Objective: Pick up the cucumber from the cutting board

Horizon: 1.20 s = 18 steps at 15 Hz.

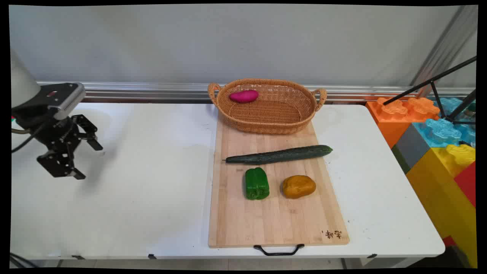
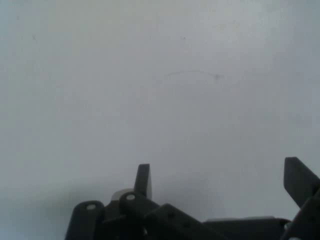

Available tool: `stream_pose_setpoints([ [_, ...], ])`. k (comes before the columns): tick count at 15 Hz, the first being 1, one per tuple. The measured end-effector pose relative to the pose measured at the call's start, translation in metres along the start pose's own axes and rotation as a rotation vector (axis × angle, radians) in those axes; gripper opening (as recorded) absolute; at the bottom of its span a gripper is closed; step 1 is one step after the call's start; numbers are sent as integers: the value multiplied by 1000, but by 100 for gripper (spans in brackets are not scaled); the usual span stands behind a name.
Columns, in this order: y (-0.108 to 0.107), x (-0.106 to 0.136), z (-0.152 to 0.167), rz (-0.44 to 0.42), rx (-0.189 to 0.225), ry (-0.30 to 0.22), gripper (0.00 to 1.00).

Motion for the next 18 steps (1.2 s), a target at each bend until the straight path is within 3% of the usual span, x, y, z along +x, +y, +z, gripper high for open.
stream_pose_setpoints([
  [5, -6, 23, 13, 4, 38, 59, 100],
  [7, -11, 48, 20, 1, 55, 104, 100],
  [10, -17, 91, 29, -5, 72, 161, 100],
  [18, -47, 248, 59, -13, 145, 292, 100],
])
